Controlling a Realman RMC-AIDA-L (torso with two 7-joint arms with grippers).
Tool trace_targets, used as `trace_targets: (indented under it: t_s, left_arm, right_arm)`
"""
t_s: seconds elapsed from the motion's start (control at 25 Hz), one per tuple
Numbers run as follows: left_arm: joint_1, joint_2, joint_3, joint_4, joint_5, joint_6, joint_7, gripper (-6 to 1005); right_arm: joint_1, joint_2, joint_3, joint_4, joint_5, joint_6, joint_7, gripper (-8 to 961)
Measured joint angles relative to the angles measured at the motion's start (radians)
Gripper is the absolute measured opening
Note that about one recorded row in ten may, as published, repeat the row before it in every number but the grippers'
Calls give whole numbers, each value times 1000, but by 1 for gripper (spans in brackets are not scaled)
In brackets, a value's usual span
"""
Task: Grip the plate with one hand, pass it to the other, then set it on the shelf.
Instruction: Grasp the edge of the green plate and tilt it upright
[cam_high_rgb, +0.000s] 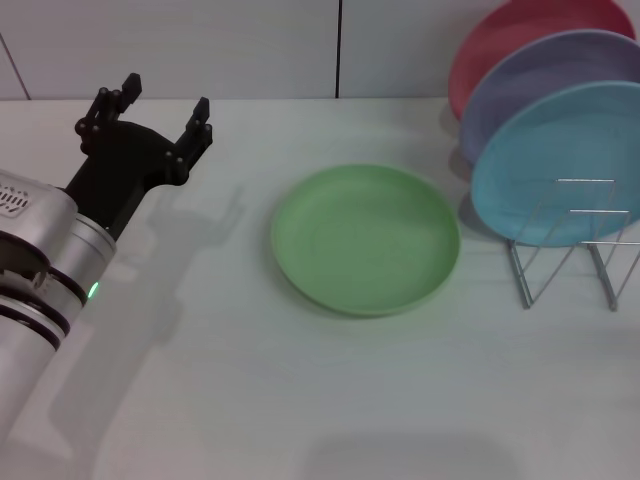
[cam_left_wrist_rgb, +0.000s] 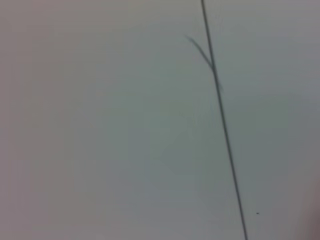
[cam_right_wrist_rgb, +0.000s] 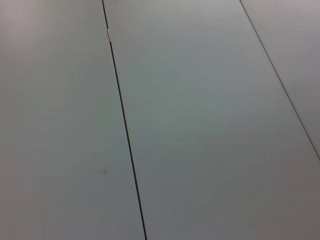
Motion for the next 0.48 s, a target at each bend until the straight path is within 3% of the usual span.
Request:
trace_targets:
  t_s: [0.04, 0.2, 0.32, 0.36, 0.4, 0.44, 0.48]
  left_arm:
    - [7, -13, -19, -1, 8, 0, 6, 768]
    - [14, -8, -15, -15, 7, -3, -2, 766]
    - [39, -6, -20, -103, 7, -102, 4, 765]
    - [55, 2, -37, -250, 8, -309, 4, 764]
    - [55, 2, -37, -250, 8, -309, 4, 764]
    - [60, 9, -55, -390, 8, -514, 6, 763]
    - [60, 11, -63, -435, 7, -603, 10, 763]
  right_arm:
    - [-3, -1, 0, -3, 0, 1, 0, 759]
    - [-8, -2, 2, -12, 0, 4, 2, 759]
    - [-8, -2, 0, -18, 0, 13, 3, 759]
    - [-6, -2, 0, -18, 0, 19, 4, 759]
    - [-5, -2, 0, -18, 0, 21, 4, 759]
    - [-4, -3, 0, -18, 0, 24, 4, 759]
    - [-4, -3, 0, -18, 0, 24, 4, 760]
